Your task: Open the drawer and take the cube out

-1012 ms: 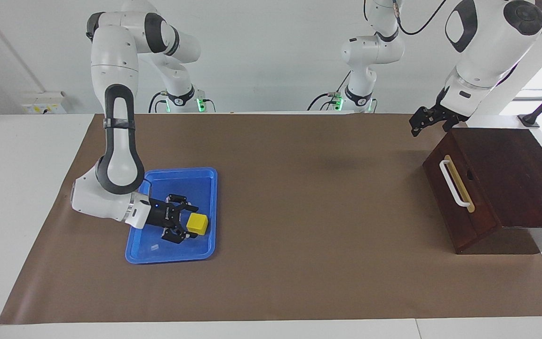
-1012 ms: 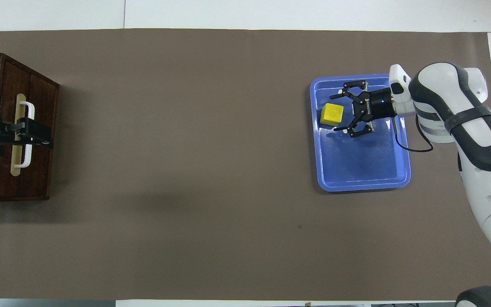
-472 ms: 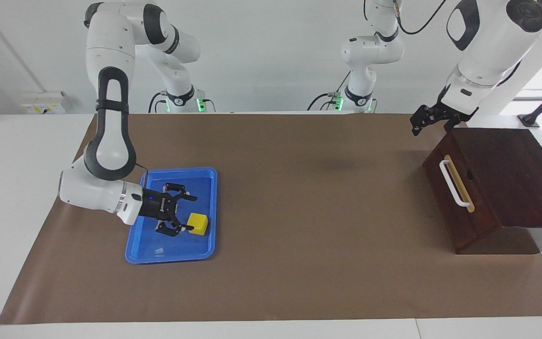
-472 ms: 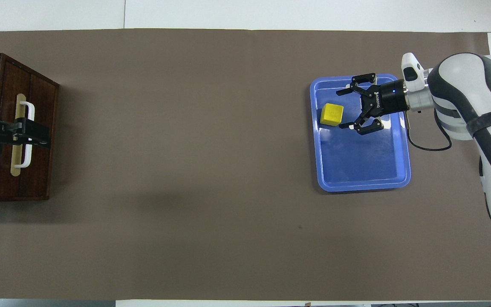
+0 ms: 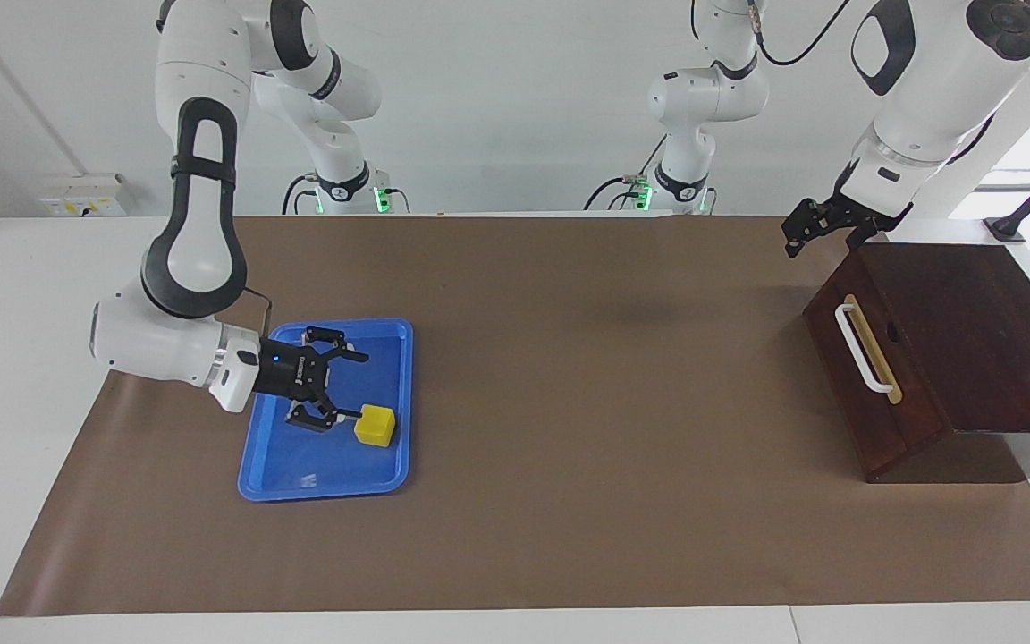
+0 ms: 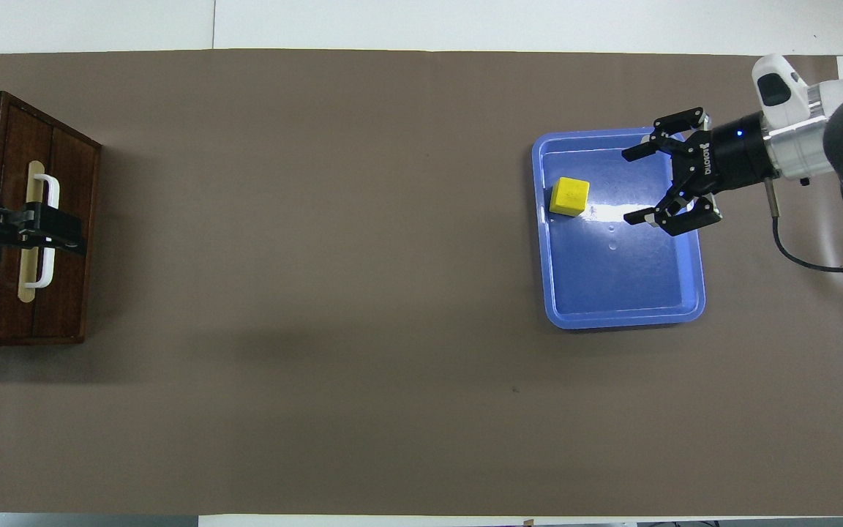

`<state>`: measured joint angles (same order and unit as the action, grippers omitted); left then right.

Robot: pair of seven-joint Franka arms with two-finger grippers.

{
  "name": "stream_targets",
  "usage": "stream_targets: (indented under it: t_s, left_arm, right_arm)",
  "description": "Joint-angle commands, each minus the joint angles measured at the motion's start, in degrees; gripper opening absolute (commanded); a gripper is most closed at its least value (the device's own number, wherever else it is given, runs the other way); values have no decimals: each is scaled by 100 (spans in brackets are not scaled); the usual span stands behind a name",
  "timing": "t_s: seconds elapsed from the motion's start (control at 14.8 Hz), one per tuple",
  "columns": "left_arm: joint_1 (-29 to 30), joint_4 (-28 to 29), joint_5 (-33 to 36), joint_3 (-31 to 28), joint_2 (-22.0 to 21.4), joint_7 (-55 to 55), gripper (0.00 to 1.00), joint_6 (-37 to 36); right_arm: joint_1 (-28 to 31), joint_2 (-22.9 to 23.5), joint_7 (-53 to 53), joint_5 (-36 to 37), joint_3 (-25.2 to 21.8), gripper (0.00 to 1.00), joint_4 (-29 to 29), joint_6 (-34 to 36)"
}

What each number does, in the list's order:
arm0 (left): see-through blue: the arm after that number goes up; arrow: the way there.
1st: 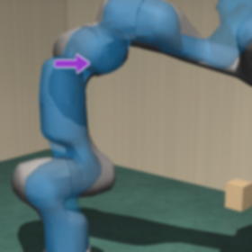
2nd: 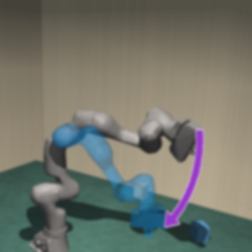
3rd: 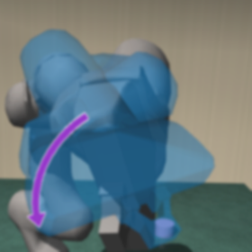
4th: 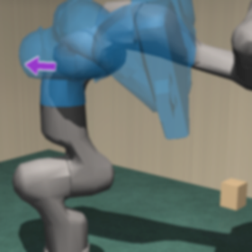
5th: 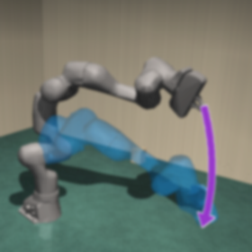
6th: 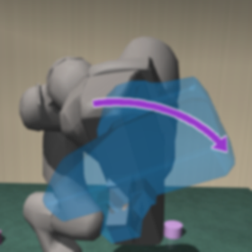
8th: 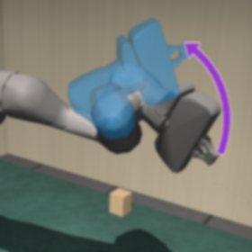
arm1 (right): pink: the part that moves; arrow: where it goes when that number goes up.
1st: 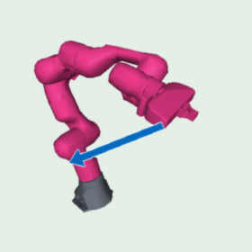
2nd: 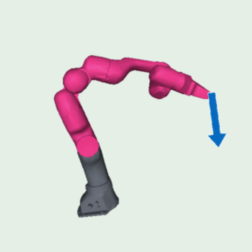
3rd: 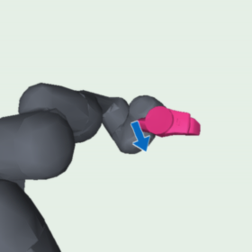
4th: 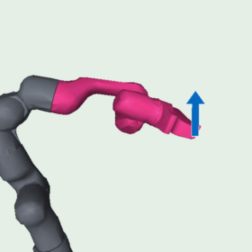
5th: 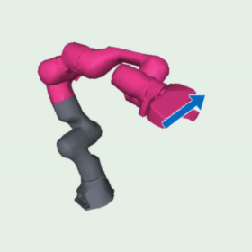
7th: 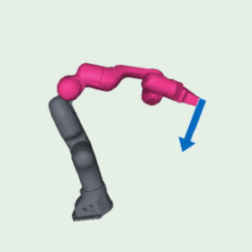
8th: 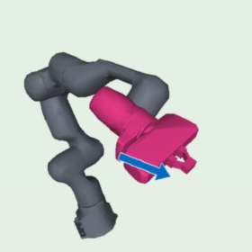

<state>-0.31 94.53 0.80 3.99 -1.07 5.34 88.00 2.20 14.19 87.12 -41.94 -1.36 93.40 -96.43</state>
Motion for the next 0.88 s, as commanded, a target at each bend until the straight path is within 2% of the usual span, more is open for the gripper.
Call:
stream_targets:
  t_s: [0.0,0.13,0.4,0.54,0.81]
  left_arm:
    - [31,-119,-89,-4,36,-139,100,-29]
    - [-13,-119,-80,-12,45,-130,100,-20]
    - [13,-119,-45,-4,36,-148,100,-3]
    - [30,-119,-54,-4,36,-148,100,-3]
    - [31,-119,-54,-4,36,-148,100,6]
  right_arm:
    - [-1,-434,-834,388,22,100,117,177]
    - [-18,-697,-1483,791,22,100,82,177]
    - [-132,-1357,-3495,1968,66,100,82,317]
    - [-124,-1489,-4330,2277,49,100,82,484]
    - [-229,-1666,-6148,3770,66,100,82,879]
